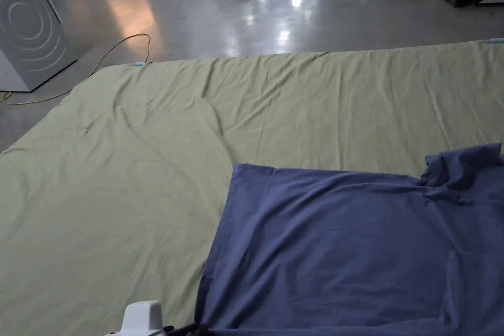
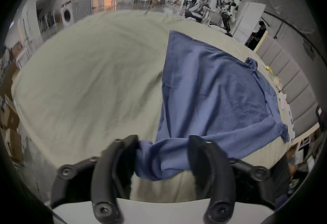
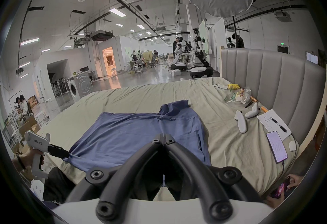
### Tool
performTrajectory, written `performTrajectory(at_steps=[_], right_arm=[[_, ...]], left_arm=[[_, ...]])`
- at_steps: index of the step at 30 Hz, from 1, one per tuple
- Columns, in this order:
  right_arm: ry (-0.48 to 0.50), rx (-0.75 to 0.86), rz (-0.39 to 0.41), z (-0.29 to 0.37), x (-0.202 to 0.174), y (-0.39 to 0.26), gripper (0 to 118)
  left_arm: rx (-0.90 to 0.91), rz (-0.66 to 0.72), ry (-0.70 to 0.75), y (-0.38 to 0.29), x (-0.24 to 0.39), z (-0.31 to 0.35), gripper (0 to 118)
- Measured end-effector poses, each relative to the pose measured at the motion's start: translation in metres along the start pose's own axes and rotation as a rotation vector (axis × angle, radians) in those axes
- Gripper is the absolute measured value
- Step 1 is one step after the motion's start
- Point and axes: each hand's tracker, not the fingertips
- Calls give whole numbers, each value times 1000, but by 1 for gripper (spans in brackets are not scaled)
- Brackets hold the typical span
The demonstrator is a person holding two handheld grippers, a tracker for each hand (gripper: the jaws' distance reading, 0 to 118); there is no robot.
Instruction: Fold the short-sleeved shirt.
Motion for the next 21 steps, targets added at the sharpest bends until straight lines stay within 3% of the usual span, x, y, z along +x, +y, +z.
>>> performTrajectory(at_steps=[1, 2, 11, 15, 16, 18, 19, 21], right_arm=[[-6, -3, 1, 1, 1, 0, 0], [-14, -3, 1, 3, 1, -1, 0], [-61, -61, -28, -5, 15, -11, 0], [-116, -229, -19, -37, 44, -28, 4], [-138, -272, -5, -51, 54, -37, 23], [-178, -368, -29, -75, 73, -60, 76], [-195, -416, -42, -86, 81, -72, 85], [-230, -491, -57, -102, 90, -87, 78]], left_arm=[[-18, 21, 18, 0, 0, -6, 32], [-23, 11, 25, 0, 2, -10, 30], [-64, -116, 82, -4, 23, -24, 19], [-63, -150, 107, -8, 27, -27, 17], [-63, -151, 113, -8, 27, -28, 17], [-60, -135, 110, -7, 25, -28, 17], [-60, -121, 102, -7, 23, -26, 17], [-56, -93, 86, -7, 19, -25, 17]])
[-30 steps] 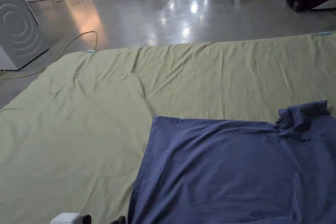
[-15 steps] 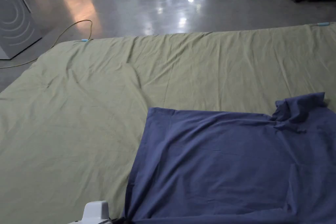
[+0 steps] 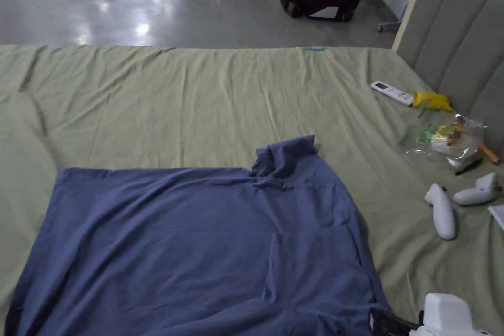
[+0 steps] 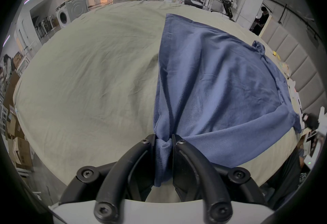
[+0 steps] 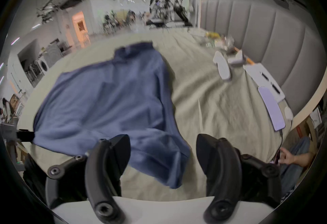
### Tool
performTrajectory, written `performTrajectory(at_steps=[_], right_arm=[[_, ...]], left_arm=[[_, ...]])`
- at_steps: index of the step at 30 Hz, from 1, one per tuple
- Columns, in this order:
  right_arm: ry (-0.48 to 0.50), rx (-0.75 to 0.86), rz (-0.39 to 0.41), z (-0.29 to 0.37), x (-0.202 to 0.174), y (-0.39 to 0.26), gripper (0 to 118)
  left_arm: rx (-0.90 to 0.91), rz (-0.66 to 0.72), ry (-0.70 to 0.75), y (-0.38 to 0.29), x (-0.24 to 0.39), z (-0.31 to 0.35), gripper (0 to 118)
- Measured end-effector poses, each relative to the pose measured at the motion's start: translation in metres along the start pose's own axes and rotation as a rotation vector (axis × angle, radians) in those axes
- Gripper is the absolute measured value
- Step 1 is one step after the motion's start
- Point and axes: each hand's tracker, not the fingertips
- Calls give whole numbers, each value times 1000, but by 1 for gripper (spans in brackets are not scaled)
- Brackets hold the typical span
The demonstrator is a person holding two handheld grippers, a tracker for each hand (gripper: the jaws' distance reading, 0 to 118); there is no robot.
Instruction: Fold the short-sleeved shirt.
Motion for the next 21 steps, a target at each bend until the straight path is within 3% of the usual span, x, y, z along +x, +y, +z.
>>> performTrajectory(at_steps=[3, 4, 6, 8, 11, 21], right_arm=[[-27, -52, -33, -25, 9, -6, 76], [-9, -55, -46, -29, 11, -7, 58], [90, -61, -87, -26, 10, -9, 13], [92, -42, -84, -23, 5, -11, 11], [39, -7, 18, -15, -5, -11, 10], [77, 136, -35, 26, -2, 19, 10]], left_arm=[[-6, 38, -20, 2, -7, -1, 17], [-8, 44, -23, 2, -8, -1, 17], [-10, 47, -26, 2, -8, -2, 17], [-8, 46, -25, 1, -8, -1, 17], [-1, 44, -19, 0, -6, 0, 17], [235, -21, -38, 13, 14, 54, 11]])
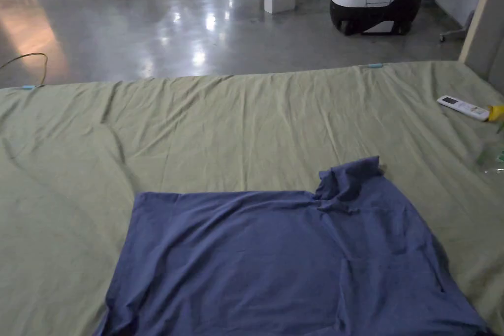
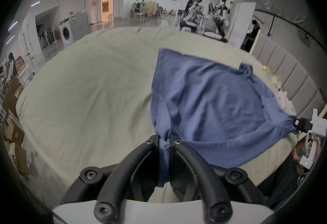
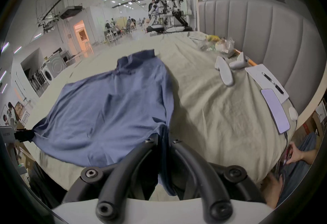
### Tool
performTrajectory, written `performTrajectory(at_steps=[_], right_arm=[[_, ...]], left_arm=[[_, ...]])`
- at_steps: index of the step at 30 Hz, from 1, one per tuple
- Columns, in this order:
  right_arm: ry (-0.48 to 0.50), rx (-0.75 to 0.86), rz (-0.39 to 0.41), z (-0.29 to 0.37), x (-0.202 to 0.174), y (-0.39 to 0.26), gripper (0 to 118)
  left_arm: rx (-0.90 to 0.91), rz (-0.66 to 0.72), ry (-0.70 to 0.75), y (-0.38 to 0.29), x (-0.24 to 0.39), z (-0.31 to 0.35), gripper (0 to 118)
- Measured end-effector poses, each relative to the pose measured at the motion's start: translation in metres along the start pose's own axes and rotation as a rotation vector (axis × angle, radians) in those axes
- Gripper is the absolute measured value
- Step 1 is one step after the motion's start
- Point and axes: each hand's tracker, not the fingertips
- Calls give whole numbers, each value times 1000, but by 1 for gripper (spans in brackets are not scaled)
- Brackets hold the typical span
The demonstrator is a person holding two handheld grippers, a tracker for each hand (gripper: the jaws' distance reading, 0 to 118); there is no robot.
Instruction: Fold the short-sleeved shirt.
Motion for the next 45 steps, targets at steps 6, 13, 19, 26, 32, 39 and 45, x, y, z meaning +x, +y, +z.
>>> performTrajectory(at_steps=[6, 13, 19, 26, 32, 39, 45], right_arm=[[40, 62, -54, -42, -3, 70, 10], [0, -87, -138, -133, -10, 115, 39], [15, -94, -104, -133, -3, 87, 83], [110, 148, -129, -50, 15, 67, 83], [198, 382, 34, 55, -43, 54, 83], [161, 551, 228, 123, -96, 31, 44], [154, 498, 226, 125, -112, 25, 0]], left_arm=[[56, 6, -39, 86, 1, -37, 11], [-58, 143, 45, 143, -9, -142, 55], [86, 185, -24, 123, -14, -116, 97], [322, -49, -47, 94, 1, 13, 97], [522, -121, 14, 59, 40, 106, 94], [691, -250, 6, 17, 91, 168, 43], [561, -165, -62, 11, 99, 160, 1]])
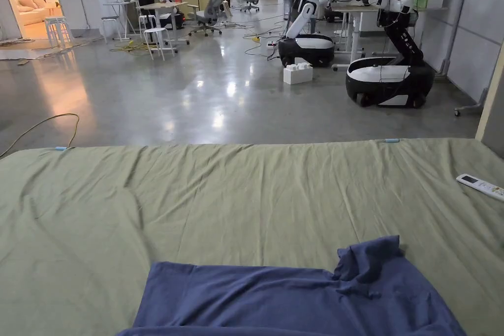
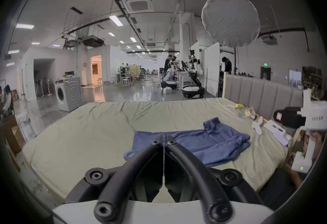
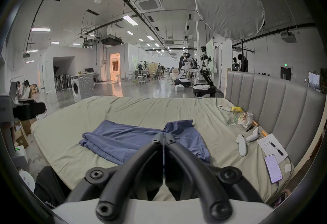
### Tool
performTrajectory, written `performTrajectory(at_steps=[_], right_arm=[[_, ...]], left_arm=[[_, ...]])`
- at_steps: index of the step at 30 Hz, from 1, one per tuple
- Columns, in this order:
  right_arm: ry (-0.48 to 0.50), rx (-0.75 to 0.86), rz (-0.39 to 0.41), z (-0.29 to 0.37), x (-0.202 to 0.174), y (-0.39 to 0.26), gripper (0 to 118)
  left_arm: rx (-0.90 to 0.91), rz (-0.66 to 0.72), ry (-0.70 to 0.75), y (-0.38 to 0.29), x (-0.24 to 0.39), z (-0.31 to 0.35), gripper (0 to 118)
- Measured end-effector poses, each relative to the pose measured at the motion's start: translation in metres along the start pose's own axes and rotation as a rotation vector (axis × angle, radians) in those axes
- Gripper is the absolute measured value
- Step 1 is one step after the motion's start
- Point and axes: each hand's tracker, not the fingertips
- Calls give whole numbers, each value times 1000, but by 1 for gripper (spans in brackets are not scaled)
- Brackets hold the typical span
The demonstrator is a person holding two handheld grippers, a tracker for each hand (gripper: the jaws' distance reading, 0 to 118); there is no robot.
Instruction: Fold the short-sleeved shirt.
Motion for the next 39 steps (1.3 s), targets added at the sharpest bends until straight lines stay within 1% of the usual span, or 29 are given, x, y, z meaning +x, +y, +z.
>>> performTrajectory(at_steps=[1, 2, 3, 4, 5, 8, 9, 10, 12, 13, 14, 15, 16, 17, 18, 19, 20, 22, 24, 26, 27, 28, 30, 32, 35, 36, 37, 38, 39], right_arm=[[-12, -21, -5, 0, -3, -2, 0], [-9, 18, 33, 0, -4, 2, 0], [5, 15, 25, 0, -1, 2, 0], [20, -15, -19, -3, -1, -1, 0], [19, -3, -2, -5, -1, 1, 0], [19, -12, -5, -6, 3, 1, 0], [23, -14, -10, -6, 4, 2, 0], [32, -17, -23, -6, 6, 1, 0], [52, -29, -53, -7, 9, -1, 0], [62, -35, -67, -7, 10, -4, 0], [68, -42, -77, -7, 11, -6, 0], [67, -54, -73, -6, 12, -8, 0], [63, -66, -66, -5, 12, -10, 0], [54, -78, -58, -3, 13, -12, 0], [49, -87, -56, -1, 14, -15, 0], [48, -101, -60, 1, 17, -18, 0], [47, -113, -67, 3, 19, -20, 0], [33, -138, -76, 8, 25, -25, 0], [14, -156, -76, 12, 28, -26, 0], [-5, -170, -80, 15, 33, -29, 0], [-14, -177, -85, 17, 34, -29, 0], [-21, -181, -91, 18, 36, -30, 0], [-34, -189, -106, 20, 39, -33, 0], [-43, -202, -123, 18, 43, -36, 0], [-53, -232, -138, 9, 44, -38, 0], [-59, -252, -128, 5, 44, -38, 1], [-61, -263, -104, -1, 43, -37, 1], [-60, -274, -82, -7, 44, -37, 1], [-71, -292, -56, -17, 48, -40, 1]], left_arm=[[39, 30, 29, 1, -1, 3, 1], [31, 51, 11, 6, -4, 3, 1], [12, 63, -6, 8, -5, 1, 1], [27, 51, 7, 11, -6, 3, 1], [32, 43, 7, 12, -7, 2, 1], [23, 33, 2, 13, -12, -3, 1], [7, 55, -12, 13, -17, -8, 1], [-34, 124, -58, 9, -26, -17, 1], [-57, 257, -122, -6, -46, -39, 1], [-97, 316, -138, -17, -59, -59, 1], [-143, 338, -126, -25, -69, -76, 1], [-212, 389, -119, -36, -79, -97, 2], [-294, 410, -84, -49, -90, -117, 11], [-343, 416, -94, -59, -101, -134, 24], [-359, 453, -144, -72, -107, -150, 46], [-402, 447, -87, -80, -110, -169, 76], [-443, 437, -51, -88, -113, -184, 86], [-467, 429, 38, -102, -123, -212, 86], [-454, 459, 24, -109, -131, -237, 86], [-491, 495, 80, -118, -138, -259, 86], [-524, 485, 119, -123, -138, -267, 86], [-543, 480, 139, -129, -138, -273, 83], [-583, 469, 126, -137, -133, -283, 73], [-588, 329, 157, -136, -115, -282, 61], [-637, 159, 141, -137, -94, -290, 36], [-652, 127, 134, -132, -87, -289, 23], [-659, 129, 109, -129, -84, -290, 18], [-666, 125, 103, -127, -80, -293, 18], [-690, 80, 112, -129, -75, -296, 17]])
